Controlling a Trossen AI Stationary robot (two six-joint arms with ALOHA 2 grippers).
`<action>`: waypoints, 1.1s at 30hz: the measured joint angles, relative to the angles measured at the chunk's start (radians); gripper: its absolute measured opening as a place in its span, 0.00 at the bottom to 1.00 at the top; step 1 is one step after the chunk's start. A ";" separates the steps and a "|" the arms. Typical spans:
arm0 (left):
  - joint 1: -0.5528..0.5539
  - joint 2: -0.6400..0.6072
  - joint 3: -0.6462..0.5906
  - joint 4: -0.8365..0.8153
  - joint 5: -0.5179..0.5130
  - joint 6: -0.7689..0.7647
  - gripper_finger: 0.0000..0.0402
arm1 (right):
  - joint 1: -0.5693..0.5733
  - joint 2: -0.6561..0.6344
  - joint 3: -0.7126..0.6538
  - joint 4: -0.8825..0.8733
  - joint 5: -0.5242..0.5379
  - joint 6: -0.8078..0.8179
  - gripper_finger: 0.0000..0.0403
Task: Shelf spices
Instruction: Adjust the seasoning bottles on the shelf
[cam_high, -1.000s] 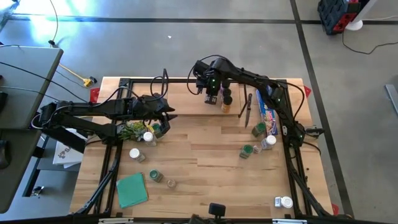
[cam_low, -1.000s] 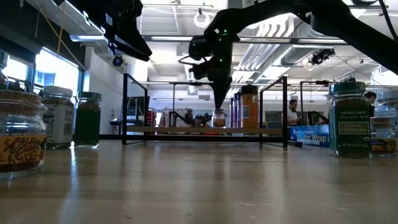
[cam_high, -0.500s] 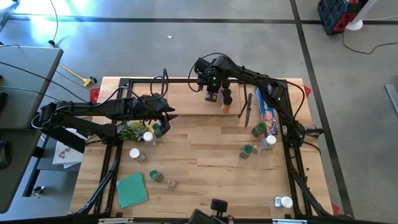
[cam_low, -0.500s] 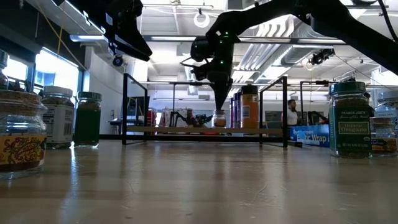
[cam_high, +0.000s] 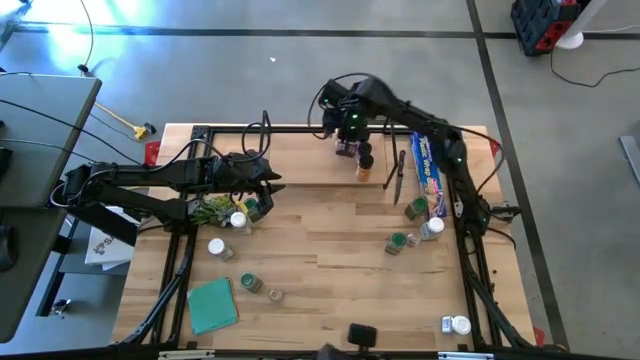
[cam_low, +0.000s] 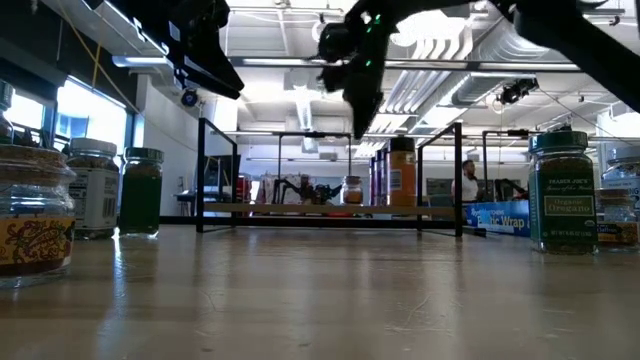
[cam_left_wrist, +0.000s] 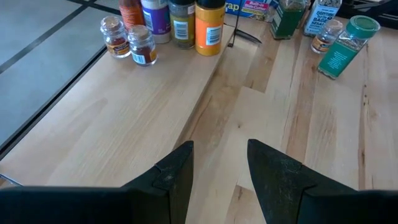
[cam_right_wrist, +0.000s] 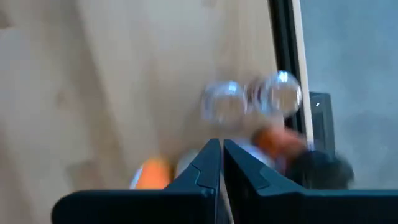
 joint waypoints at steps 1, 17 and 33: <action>0.000 0.000 0.000 0.001 0.000 0.000 0.36 | -0.006 -0.020 0.000 -0.024 -0.002 -0.005 0.03; 0.000 0.000 0.000 0.001 0.001 0.018 0.36 | -0.061 -0.137 -0.044 -0.109 -0.149 0.069 0.03; -0.009 0.000 0.000 -0.001 0.001 0.027 0.36 | -0.116 -0.139 -0.268 0.100 0.028 0.127 0.03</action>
